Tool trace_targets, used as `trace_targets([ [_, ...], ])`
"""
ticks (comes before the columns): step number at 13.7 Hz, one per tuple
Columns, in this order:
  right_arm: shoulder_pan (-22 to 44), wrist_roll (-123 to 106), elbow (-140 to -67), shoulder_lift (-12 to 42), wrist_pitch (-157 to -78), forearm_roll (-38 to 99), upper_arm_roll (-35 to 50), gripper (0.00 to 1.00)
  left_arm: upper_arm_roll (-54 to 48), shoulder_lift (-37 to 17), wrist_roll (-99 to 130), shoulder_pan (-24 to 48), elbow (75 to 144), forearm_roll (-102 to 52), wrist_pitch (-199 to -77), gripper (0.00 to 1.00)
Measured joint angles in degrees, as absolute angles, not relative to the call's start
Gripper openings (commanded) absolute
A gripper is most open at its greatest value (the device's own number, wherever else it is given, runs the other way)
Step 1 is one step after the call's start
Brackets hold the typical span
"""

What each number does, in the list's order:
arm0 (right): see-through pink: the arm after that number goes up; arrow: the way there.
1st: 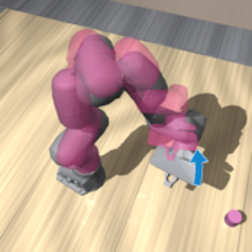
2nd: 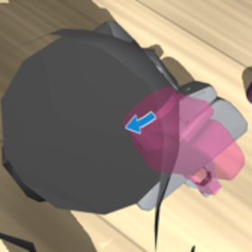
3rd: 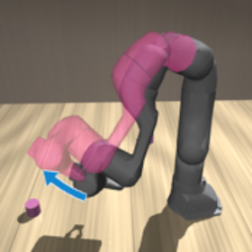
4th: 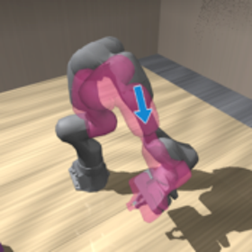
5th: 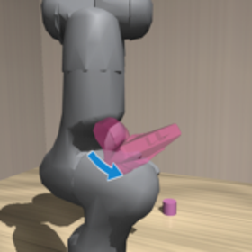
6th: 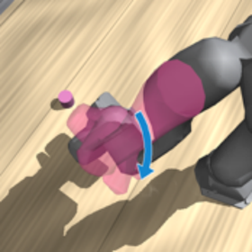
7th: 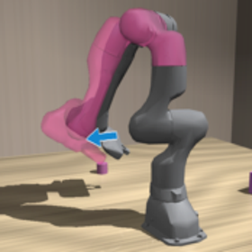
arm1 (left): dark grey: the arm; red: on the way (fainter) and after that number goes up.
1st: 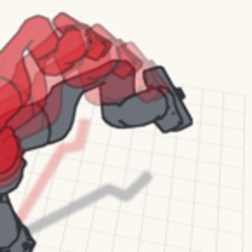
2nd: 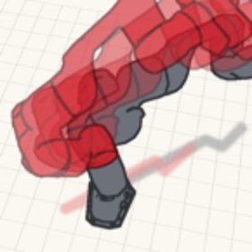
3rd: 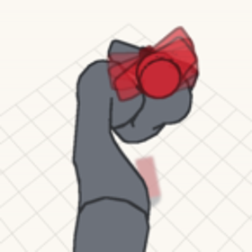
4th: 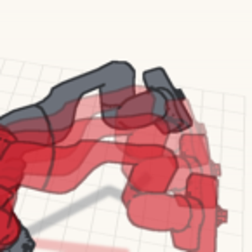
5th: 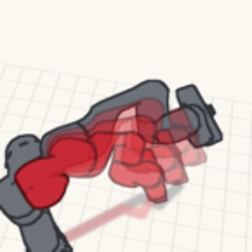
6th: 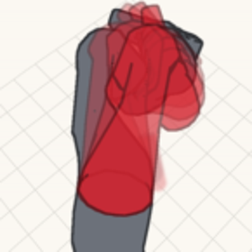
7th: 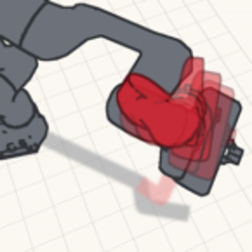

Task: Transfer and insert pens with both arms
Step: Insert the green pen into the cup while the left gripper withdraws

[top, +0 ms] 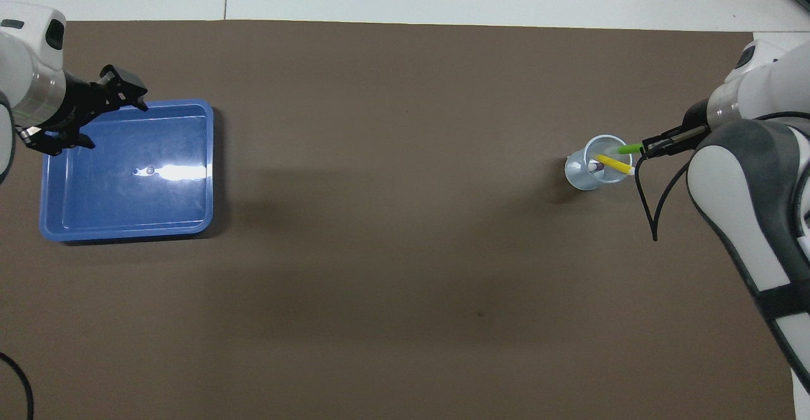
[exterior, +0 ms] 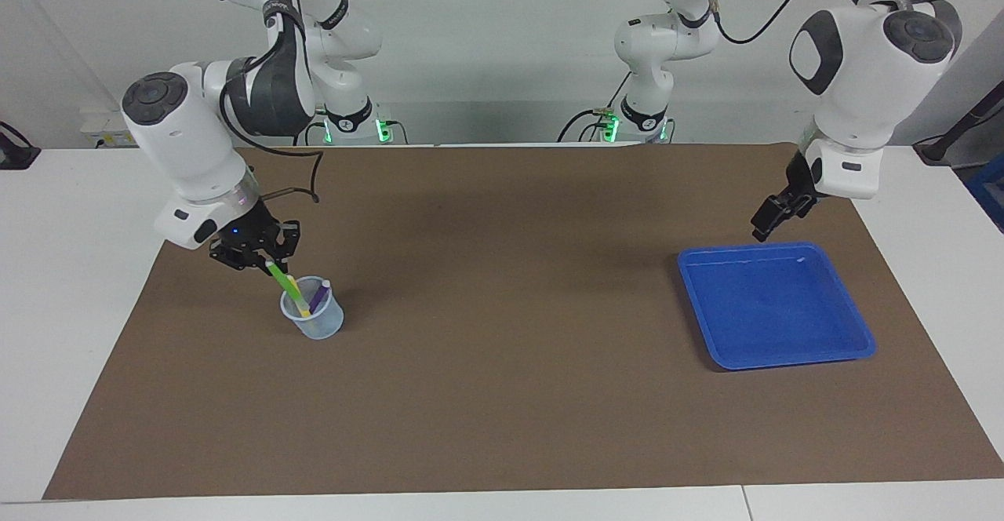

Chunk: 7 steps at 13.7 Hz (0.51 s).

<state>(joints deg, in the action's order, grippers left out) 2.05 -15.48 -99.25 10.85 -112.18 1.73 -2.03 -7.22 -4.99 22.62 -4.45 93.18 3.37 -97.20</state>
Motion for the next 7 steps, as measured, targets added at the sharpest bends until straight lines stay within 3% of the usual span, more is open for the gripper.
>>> trace_targets([
  [7, 1.91, -15.47, -100.69, 11.79, -114.95, 1.73, -2.04, 0.02, -9.1, -0.07, 19.13, -4.0, 93.19, 2.35, -90.52, 1.0],
])
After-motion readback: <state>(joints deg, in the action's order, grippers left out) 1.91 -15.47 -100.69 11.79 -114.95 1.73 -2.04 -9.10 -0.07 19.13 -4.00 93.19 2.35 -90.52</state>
